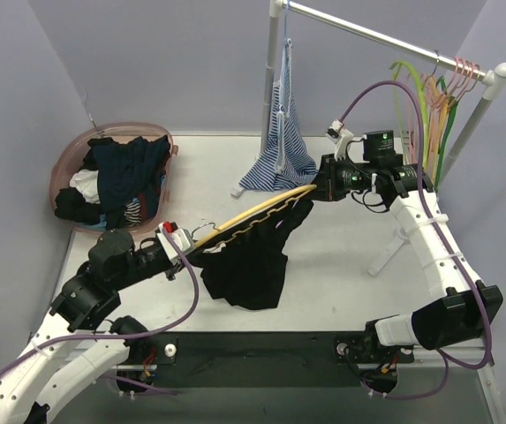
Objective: Place the tank top on the hanger
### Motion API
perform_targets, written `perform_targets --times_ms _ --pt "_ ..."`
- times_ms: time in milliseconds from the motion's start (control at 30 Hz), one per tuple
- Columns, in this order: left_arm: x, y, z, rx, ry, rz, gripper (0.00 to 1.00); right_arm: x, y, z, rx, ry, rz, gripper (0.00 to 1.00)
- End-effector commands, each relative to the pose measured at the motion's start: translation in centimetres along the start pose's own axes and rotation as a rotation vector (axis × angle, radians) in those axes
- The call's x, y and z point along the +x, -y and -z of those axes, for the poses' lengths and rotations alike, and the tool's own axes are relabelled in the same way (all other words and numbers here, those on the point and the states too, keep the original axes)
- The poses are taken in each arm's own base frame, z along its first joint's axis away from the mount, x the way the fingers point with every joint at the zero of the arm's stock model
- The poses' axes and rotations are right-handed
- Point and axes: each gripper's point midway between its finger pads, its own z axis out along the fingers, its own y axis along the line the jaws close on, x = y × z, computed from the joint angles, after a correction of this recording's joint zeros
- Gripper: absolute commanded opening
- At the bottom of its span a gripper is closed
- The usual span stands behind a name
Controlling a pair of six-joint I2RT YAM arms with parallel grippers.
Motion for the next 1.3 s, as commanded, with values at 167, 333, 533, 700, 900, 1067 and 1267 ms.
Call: perform_targets --times_ms 167,333,533,700,900,1067,1267 --pt "1.1 -1.7 2.2 -0.112 -0.085 -0.051 0.00 -2.8 3.0 2.4 0.157 0.115 0.032 0.00" --pt "1.5 -1.6 2.8 -0.118 -0.094 -0.065 0.00 -3.1 4.5 3.2 0.228 0.132 0.026 0.00" --pt "2.2 -1.4 3.3 -0.117 -0.111 -0.076 0.00 -3.1 5.7 3.6 0.292 0.125 0.030 0.00" --pt "3.2 -1.6 3.7 -0.128 -0.158 -0.094 0.00 -3.8 6.5 4.2 0.348 0.137 0.041 0.00" --pt "4.2 -2.0 4.2 -0.154 -0.209 -0.103 0.00 -4.2 6.8 4.7 0.374 0.141 0.051 0.00" --pt "4.3 -1.7 4.5 -0.139 -0.214 -0.117 0.00 -4.2 7.2 5.0 0.398 0.131 0.083 0.00" --pt "5.1 -1.5 4.8 -0.123 -0.256 -0.130 0.00 -4.4 8.0 5.4 0.446 0.117 0.125 0.00"
